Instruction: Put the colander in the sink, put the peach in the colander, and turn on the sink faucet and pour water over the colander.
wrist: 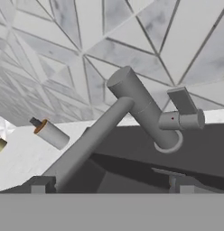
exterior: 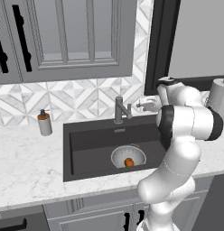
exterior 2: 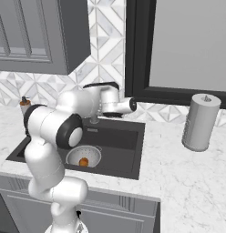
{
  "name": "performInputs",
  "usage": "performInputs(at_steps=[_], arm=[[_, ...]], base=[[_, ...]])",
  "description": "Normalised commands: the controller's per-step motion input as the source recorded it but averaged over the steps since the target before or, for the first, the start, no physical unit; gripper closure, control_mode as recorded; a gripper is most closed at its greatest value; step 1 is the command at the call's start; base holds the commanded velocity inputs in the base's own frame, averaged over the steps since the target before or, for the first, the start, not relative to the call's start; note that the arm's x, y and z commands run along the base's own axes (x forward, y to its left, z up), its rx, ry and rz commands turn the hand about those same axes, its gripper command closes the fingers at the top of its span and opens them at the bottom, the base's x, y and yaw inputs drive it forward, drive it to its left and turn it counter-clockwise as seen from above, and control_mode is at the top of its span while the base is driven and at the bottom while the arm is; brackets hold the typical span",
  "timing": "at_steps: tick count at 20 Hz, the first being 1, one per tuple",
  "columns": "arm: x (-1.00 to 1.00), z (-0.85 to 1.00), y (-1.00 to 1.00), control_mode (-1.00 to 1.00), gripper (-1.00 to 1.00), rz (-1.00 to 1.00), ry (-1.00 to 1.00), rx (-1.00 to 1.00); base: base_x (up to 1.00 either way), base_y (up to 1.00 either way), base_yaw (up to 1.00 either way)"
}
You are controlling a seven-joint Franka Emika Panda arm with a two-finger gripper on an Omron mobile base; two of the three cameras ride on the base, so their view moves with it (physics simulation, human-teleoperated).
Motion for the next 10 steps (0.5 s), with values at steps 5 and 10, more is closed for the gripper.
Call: performInputs(at_steps=[5, 10], arm=[[0.27, -0.06, 0.07, -1.00, -1.00, -0.01, 0.00, -0.01], [0.28, -0.26, 0.02, -1.00, -1.00, -0.01, 0.00, -0.02]], base=[[0.00, 0.00, 0.00], [0.00, 0.00, 0.00]])
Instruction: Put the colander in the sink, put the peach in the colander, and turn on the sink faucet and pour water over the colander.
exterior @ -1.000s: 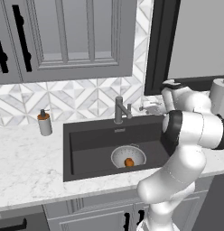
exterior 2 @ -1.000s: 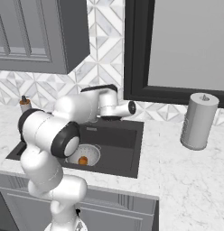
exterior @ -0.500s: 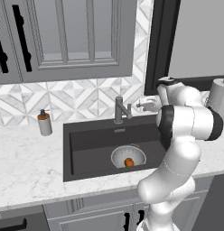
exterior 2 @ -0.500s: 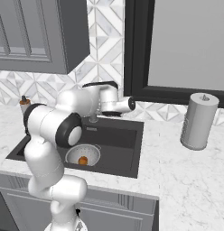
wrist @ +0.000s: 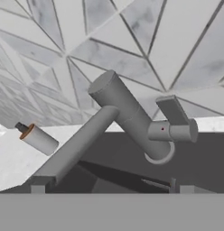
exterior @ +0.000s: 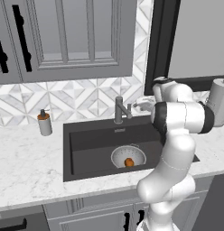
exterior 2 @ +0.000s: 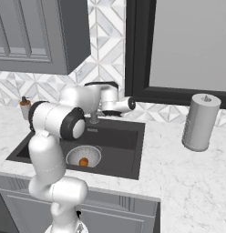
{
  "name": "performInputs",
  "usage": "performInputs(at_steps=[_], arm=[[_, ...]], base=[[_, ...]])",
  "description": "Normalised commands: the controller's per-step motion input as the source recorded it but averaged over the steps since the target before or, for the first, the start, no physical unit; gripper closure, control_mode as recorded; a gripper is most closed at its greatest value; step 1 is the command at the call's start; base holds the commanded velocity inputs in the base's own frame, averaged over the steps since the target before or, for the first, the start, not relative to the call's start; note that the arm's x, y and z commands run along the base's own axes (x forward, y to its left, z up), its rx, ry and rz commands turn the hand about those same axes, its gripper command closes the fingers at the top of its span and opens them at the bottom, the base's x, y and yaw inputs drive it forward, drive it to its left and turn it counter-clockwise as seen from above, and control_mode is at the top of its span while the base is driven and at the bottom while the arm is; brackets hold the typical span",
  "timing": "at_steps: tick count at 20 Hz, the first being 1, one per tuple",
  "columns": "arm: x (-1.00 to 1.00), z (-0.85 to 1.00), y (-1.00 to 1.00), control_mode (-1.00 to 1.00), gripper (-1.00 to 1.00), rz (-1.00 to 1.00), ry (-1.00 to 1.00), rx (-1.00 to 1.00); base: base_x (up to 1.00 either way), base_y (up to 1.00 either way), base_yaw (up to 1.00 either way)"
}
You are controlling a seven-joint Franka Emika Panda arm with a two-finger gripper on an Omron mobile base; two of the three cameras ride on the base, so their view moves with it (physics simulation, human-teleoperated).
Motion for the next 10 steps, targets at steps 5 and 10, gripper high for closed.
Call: performInputs(at_steps=[5, 10], arm=[[0.25, -0.34, 0.03, -1.00, -1.00, -0.01, 0.00, -0.04], [0.26, -0.12, 0.05, -1.00, -1.00, 0.00, 0.00, -0.02]], base=[[0.00, 0.00, 0.00], [0.00, 0.00, 0.00]])
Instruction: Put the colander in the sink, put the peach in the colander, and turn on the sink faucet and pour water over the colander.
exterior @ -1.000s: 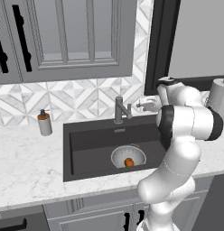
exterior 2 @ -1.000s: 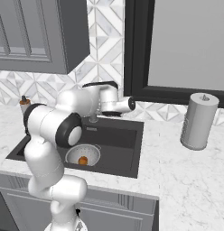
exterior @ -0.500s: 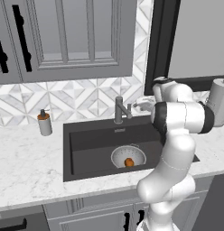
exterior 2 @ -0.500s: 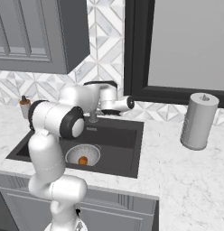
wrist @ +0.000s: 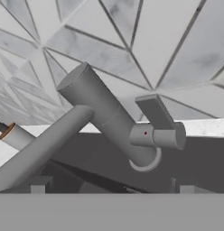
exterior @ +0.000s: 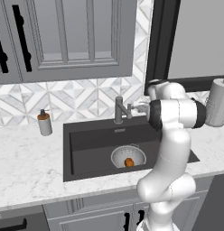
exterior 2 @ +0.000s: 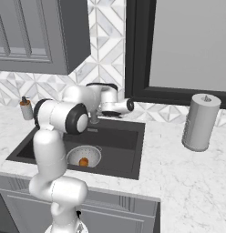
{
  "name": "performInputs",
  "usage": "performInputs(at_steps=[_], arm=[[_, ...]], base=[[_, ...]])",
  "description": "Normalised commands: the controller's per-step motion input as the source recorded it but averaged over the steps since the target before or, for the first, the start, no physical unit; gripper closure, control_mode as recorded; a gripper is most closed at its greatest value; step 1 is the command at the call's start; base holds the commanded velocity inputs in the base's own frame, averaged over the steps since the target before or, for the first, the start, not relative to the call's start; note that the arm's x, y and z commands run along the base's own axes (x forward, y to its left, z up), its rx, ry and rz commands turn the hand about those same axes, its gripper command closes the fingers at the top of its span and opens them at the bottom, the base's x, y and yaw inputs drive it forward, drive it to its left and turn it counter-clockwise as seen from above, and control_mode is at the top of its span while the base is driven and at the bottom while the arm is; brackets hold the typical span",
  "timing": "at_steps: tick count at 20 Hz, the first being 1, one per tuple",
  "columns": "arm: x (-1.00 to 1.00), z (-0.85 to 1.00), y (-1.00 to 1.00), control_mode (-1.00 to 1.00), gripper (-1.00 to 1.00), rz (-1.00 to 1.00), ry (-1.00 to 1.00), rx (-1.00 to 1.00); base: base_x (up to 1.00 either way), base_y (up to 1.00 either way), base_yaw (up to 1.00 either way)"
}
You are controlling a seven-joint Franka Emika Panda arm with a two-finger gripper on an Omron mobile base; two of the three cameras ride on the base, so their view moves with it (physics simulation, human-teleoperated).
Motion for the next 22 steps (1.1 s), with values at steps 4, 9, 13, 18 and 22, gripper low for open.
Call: performInputs(at_steps=[4, 9, 13, 18, 22], arm=[[0.30, 0.00, 0.11, -1.00, -1.00, 0.00, 0.00, 0.00], [0.32, -0.01, 0.07, -1.00, -1.00, -0.01, 0.00, -0.01], [0.13, -0.08, 0.00, -1.00, -1.00, -0.02, 0.00, -0.02], [0.12, -0.17, 0.00, -1.00, -1.00, -0.03, 0.00, -0.04], [0.13, -0.17, 0.11, -1.00, -1.00, -0.03, 0.00, -0.03]], base=[[0.00, 0.00, 0.00], [0.00, 0.00, 0.00], [0.00, 0.00, 0.00], [0.00, 0.00, 0.00], [0.00, 0.00, 0.00]])
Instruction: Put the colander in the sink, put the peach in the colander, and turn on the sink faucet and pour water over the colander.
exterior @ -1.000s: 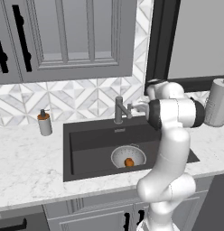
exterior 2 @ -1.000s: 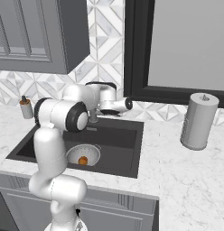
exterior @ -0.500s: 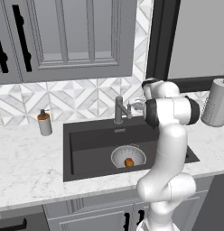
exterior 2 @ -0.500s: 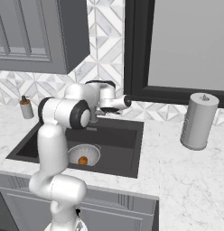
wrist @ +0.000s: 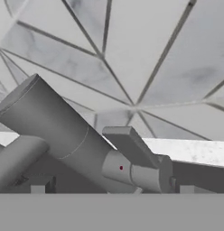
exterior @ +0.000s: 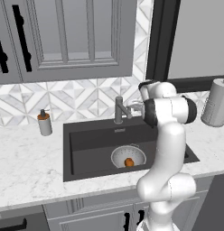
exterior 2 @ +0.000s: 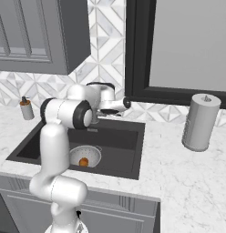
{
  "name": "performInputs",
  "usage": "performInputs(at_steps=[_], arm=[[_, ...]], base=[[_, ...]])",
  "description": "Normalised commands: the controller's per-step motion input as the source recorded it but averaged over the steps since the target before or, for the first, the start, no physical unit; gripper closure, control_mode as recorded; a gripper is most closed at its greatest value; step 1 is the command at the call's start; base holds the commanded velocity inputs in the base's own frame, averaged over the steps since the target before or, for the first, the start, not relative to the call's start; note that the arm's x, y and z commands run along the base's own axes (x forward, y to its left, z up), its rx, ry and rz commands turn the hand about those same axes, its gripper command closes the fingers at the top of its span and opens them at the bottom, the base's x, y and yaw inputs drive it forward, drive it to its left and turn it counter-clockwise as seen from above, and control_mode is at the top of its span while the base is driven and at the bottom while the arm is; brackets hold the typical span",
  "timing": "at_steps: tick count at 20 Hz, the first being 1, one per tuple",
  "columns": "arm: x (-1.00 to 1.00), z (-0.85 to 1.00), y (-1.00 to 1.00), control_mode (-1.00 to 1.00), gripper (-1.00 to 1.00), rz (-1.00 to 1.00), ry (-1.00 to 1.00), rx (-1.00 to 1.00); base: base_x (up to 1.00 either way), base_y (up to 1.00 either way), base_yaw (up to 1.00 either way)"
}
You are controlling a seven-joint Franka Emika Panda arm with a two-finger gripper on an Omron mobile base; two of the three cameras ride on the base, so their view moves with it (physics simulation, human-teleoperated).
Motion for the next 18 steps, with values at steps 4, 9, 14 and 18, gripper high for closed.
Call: performInputs(at_steps=[4, 9, 14, 18], arm=[[0.24, -0.12, 0.09, -1.00, -1.00, -0.03, 0.01, -0.01], [0.29, -0.15, 0.00, -1.00, -1.00, -0.03, 0.02, 0.00], [0.31, -0.16, 0.00, -1.00, -1.00, -0.03, 0.03, 0.00], [0.33, -0.12, -0.12, -1.00, -1.00, -0.02, 0.04, 0.00]], base=[[0.00, 0.00, 0.00], [0.00, 0.00, 0.00], [0.00, 0.00, 0.00], [0.00, 0.00, 0.00]])
